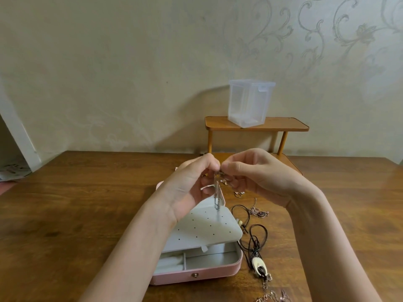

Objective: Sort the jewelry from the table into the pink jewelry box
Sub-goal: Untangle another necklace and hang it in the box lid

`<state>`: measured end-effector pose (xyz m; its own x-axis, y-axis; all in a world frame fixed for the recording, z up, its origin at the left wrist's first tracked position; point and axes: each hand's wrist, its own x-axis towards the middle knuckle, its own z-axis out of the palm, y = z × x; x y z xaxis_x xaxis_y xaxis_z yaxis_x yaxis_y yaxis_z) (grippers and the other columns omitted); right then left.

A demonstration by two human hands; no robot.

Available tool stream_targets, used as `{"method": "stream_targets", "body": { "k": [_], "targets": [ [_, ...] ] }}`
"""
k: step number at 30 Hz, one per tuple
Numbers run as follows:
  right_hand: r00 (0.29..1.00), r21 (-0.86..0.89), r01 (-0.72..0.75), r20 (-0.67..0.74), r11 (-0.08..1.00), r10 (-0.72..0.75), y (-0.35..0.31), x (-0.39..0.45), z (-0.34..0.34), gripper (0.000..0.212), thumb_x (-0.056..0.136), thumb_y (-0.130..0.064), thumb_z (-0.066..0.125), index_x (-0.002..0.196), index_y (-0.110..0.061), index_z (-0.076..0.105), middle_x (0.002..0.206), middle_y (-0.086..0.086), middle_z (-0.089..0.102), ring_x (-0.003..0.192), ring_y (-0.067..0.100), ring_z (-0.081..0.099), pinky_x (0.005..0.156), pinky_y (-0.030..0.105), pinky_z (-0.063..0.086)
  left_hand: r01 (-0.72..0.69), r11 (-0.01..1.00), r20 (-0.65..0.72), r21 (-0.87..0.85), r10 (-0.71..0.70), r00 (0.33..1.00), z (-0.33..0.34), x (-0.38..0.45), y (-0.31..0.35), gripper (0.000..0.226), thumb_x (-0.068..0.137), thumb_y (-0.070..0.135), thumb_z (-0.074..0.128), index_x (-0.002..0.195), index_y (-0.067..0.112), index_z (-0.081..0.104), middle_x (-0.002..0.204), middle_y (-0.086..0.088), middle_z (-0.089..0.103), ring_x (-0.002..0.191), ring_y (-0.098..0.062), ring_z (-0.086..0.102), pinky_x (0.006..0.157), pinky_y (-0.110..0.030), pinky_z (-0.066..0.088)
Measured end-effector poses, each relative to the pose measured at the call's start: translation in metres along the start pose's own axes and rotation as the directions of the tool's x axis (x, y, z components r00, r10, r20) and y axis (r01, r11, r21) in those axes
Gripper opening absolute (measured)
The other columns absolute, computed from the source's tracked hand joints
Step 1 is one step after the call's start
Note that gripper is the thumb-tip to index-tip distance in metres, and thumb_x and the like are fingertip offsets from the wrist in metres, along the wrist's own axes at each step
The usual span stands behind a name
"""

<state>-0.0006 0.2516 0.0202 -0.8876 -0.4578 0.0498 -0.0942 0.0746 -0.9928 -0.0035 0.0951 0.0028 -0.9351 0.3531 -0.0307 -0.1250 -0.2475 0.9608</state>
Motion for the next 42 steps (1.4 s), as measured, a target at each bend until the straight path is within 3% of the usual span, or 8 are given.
{"method": "stream_targets", "body": {
  "k": [3,8,13,19,25,33,37,42],
  "targets": [
    [0.999,-0.157,-0.006,0.044,0.988,0.013,-0.004,-0.006,-0.002,0.021,0.072,-0.02,0.064,0.078,0.0,0.066,0.065,0.008,0.053,0.056,0.01,0.048,0.049,0.015,0.041,-0.033,0.987,0.068,0.16,0.023,0.997,-0.001,-0.003,0.0,0.013,0.065,0.013,0.055,0.054,0.017,0.05,0.056,0.002,0.04,0.049,-0.008,0.037,0.04,-0.015,0.032],
    [1.0,-0.299,0.008,0.026,0.954,-0.001,-0.003,-0.01,-0.006,0.017,0.088,-0.002,0.055,0.074,0.001,0.065,0.059,0.003,0.053,0.052,0.009,0.046,0.047,0.015,0.038,-0.047,0.947,0.139,0.319,0.003,0.99,-0.003,-0.003,-0.002,0.026,0.08,-0.001,0.056,0.061,0.014,0.049,0.053,0.007,0.044,0.049,-0.005,0.037,0.042,-0.012,0.035],
    [0.997,-0.33,-0.02,-0.074,0.944,-0.004,0.001,-0.003,-0.002,0.02,0.083,-0.011,0.063,0.081,0.009,0.065,0.064,0.01,0.055,0.054,0.012,0.046,0.049,0.018,0.039,-0.047,0.863,0.065,0.504,0.016,0.998,-0.008,-0.001,-0.005,0.024,0.081,0.004,0.061,0.061,0.017,0.055,0.06,0.003,0.045,0.055,-0.007,0.04,0.047,-0.016,0.036],
    [0.938,-0.364,0.075,-0.29,0.928,-0.19,0.0,0.002,-0.004,0.007,0.081,-0.016,0.068,0.08,-0.01,0.072,0.064,0.006,0.063,0.058,0.009,0.053,0.059,0.02,0.047,0.016,0.974,-0.059,0.225,-0.003,0.998,-0.008,0.001,-0.001,0.028,0.084,0.009,0.057,0.057,0.017,0.059,0.048,0.006,0.045,0.046,-0.005,0.035,0.041,-0.014,0.033],
    [0.949,-0.375,0.091,-0.248,0.922,-0.195,0.0,0.004,0.001,0.006,0.078,-0.016,0.071,0.077,-0.011,0.074,0.073,0.008,0.071,0.063,0.012,0.058,0.064,0.022,0.051,-0.036,0.964,-0.143,0.264,0.076,0.987,-0.007,0.001,-0.002,0.022,0.083,0.01,0.063,0.062,0.016,0.064,0.054,0.005,0.046,0.046,-0.004,0.04,0.042,-0.013,0.037],
    [0.996,-0.384,0.043,-0.055,0.923,-0.069,0.0,-0.002,-0.002,0.007,0.08,-0.009,0.067,0.077,-0.003,0.07,0.06,-0.002,0.06,0.053,0.005,0.05,0.051,0.016,0.043,-0.067,0.874,-0.022,0.482,0.089,0.996,-0.012,-0.002,0.001,0.02,0.082,0.012,0.062,0.064,0.02,0.06,0.056,0.011,0.053,0.058,-0.004,0.045,0.057,-0.018,0.042],
    [0.999,-0.415,0.037,-0.003,0.909,-0.043,-0.001,-0.002,0.001,0.008,0.082,0.001,0.061,0.079,0.006,0.066,0.06,0.003,0.054,0.053,0.009,0.045,0.05,0.017,0.038,-0.093,0.824,0.051,0.559,0.077,0.996,-0.015,-0.003,0.003,0.018,0.081,0.009,0.061,0.065,0.017,0.058,0.057,0.008,0.051,0.056,-0.006,0.042,0.054,-0.018,0.038],
    [0.994,-0.432,0.086,0.092,0.898,-0.051,-0.003,-0.004,0.001,0.013,0.081,0.007,0.059,0.073,-0.002,0.064,0.066,0.013,0.05,0.059,0.017,0.041,0.053,0.02,0.034,-0.052,0.867,0.163,0.495,-0.035,0.986,-0.015,-0.004,0.004,0.01,0.051,0.023,0.065,0.052,0.023,0.054,0.05,0.009,0.042,0.045,-0.004,0.035,0.044,-0.012,0.033]
  ]
}}
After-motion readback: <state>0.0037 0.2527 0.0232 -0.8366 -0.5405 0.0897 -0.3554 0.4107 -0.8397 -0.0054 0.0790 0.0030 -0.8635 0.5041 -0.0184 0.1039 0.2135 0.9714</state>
